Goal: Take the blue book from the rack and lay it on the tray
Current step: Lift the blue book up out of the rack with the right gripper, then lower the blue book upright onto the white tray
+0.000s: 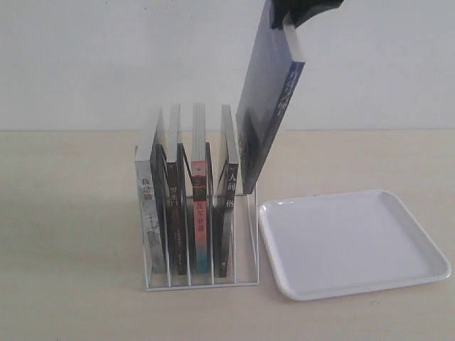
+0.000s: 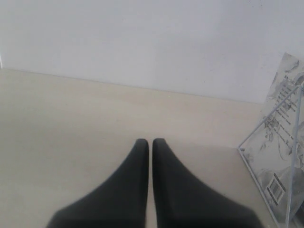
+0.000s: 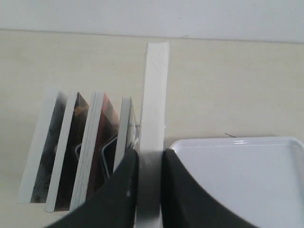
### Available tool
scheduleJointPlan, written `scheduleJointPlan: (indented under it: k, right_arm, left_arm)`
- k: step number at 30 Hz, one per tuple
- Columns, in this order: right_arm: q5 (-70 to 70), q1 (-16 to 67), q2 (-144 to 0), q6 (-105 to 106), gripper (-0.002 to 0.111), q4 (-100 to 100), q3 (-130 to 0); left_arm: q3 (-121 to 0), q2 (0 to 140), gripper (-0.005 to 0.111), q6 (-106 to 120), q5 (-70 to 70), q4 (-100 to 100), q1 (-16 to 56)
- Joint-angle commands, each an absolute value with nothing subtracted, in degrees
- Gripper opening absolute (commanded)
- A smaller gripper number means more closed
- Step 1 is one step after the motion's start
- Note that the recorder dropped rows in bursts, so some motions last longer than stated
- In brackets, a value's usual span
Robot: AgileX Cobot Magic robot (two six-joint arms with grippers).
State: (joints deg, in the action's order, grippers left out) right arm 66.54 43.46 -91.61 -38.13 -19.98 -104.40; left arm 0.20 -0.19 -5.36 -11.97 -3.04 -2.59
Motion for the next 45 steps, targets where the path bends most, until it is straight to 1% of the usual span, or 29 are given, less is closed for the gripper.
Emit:
scheduleJointPlan:
  k: [1,16,29,33,36,43,45]
  right_arm:
    - [67.35,43.47,-86.91,-37.78,0.0,-25.02,-104.6]
    - [69.96,42.65,-78.47,-35.83,0.0,-34.69,-104.7]
    - [69.96,35.16,-77.84,-29.73,0.0,-33.28,-103.86]
    - [69.96,31.76,-77.84,-29.6,0.0,-33.44,-99.05]
    - [69.96,29.61,-77.84,-29.6,0.0,-33.44,-93.15]
    - [69.96,29.59,-77.84,-32.18,0.0,-35.9,-81.82]
    - [66.61,29.59,-77.84,-32.87,0.0,-36.31,-77.91]
  left_arm:
    - [0.0,0.0,0.004,-5.92,-11.47,-3.63,-2.78]
    - [0.0,0.0,0.004,-5.92,-11.47,-3.63,-2.78]
    - [0.0,0.0,0.004,-5.92,-11.47,-3.63,-2.78]
    - [0.0,0.0,0.004,-5.92,-11.47,-3.63,-2.78]
    - [0.0,0.0,0.004,-5.92,-11.47,-3.63,-2.78]
    - [0.0,0.0,0.004,-5.92,-11.47,-3.63,-2.78]
    - [0.0,0.0,0.004,-5.92,-11.47,-3.63,-2.78]
